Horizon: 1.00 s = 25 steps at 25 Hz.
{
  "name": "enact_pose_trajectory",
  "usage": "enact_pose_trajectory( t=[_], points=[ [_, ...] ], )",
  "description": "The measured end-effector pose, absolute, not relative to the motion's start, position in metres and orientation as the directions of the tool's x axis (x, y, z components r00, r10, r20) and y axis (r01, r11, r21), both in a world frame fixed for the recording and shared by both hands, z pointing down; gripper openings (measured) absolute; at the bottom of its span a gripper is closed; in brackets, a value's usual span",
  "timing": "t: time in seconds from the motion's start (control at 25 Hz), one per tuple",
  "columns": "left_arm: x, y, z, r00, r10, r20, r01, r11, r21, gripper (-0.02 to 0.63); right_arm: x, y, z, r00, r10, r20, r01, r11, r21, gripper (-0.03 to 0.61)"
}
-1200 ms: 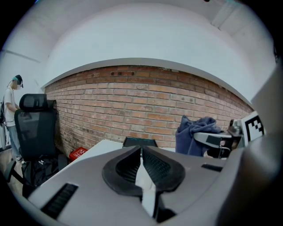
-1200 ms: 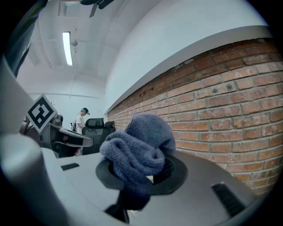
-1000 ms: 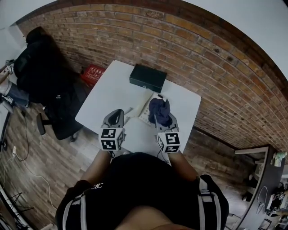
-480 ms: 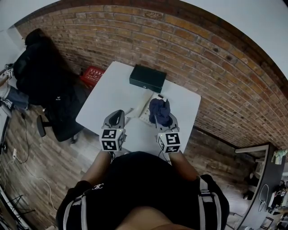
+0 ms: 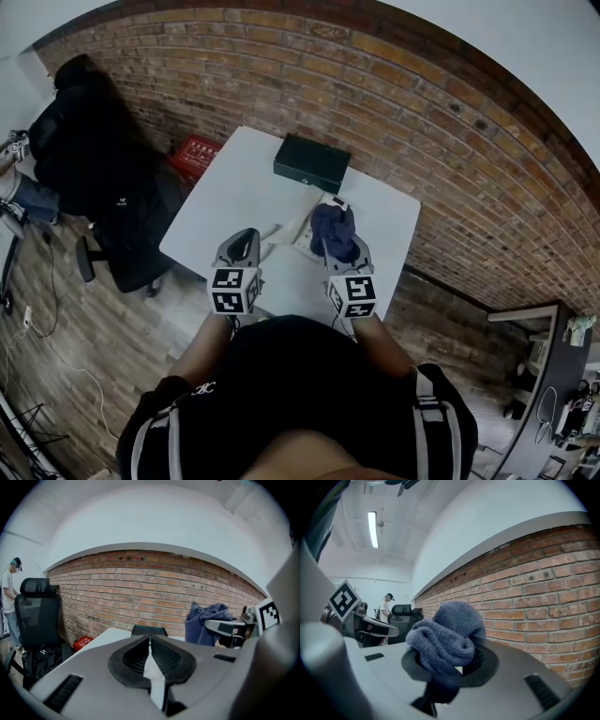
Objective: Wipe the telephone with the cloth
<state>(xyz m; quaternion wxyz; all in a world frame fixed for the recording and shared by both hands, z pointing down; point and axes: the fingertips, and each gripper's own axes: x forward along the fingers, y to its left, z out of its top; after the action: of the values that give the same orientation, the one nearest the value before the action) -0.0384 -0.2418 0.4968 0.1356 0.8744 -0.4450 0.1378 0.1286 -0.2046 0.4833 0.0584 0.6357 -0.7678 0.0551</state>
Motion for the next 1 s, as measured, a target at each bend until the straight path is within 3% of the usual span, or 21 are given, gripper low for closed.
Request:
enact_pose_trajectory(
  t=[1.0],
  points=[
    [-0.067, -0.256, 0.502, 0.569, -0.736, 0.368, -0.814, -0.566, 0.127, 0.015, 0.100, -0.217, 0.484, -0.192, -0.968, 0.161, -0.981, 0.194, -0.004, 0.074]
  ],
)
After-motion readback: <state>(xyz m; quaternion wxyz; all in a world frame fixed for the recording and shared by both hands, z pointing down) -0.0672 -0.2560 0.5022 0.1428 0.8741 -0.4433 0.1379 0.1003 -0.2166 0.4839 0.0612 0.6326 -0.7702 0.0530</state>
